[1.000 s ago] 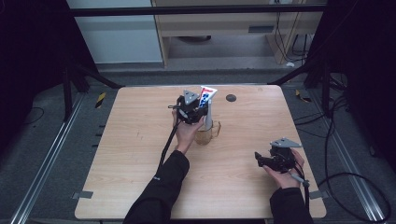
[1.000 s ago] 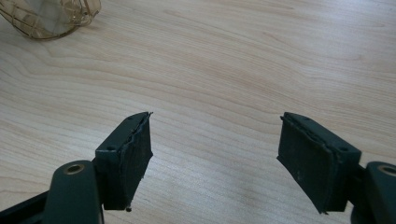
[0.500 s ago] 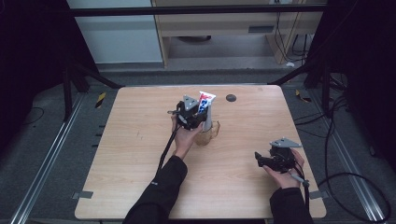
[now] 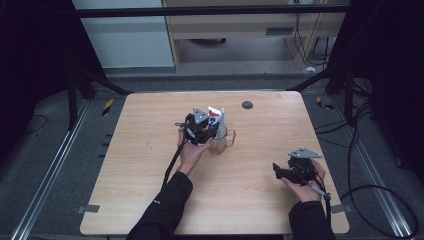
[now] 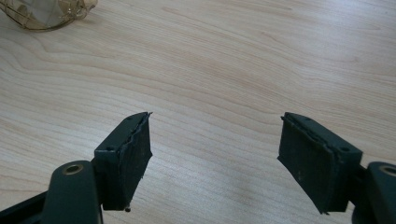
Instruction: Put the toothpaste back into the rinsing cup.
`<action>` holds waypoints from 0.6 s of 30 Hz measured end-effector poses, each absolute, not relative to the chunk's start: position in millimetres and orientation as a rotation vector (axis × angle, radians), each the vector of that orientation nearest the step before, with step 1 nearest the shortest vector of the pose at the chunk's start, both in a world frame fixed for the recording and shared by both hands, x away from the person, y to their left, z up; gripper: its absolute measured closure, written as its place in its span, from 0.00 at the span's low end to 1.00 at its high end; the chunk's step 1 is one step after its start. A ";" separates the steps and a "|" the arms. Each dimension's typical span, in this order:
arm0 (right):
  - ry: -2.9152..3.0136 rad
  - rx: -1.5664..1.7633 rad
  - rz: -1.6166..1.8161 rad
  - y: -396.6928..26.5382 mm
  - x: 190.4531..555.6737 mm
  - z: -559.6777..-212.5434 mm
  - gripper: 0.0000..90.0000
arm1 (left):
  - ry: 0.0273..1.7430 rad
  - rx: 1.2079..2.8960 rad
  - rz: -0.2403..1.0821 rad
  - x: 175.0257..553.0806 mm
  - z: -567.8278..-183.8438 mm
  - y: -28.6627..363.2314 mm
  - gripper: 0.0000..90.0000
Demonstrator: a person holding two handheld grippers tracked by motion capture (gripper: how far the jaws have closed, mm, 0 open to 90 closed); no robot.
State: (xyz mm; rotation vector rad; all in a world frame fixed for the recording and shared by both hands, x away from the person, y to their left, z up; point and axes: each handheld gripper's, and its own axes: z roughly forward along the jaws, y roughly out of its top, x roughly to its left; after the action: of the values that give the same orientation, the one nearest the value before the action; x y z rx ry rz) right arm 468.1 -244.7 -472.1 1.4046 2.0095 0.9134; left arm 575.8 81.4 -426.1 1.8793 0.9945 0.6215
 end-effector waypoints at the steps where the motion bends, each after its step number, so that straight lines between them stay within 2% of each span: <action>1: 2.007 1.412 0.917 -244.7 467.8 -471.8 0.28 | 0.993 1.879 0.616 574.9 -428.0 82.3 0.65; 7: 2.003 1.405 0.916 -245.6 467.8 -471.2 0.28 | 0.966 1.900 0.621 563.9 -429.6 84.1 0.63; 12: 1.998 1.402 0.914 -245.5 467.5 -470.8 0.28 | 0.964 1.895 0.619 556.9 -423.9 94.0 0.53; 18: 2.001 1.405 0.902 -245.9 467.7 -471.4 0.28 | 0.933 1.868 0.646 538.6 -414.6 106.2 0.50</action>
State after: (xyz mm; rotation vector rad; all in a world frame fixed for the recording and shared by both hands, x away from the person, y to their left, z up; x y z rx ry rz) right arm 467.7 -245.9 -471.4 1.4054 2.0011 0.9019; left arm 538.6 106.2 -414.6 1.8683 0.9334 0.6456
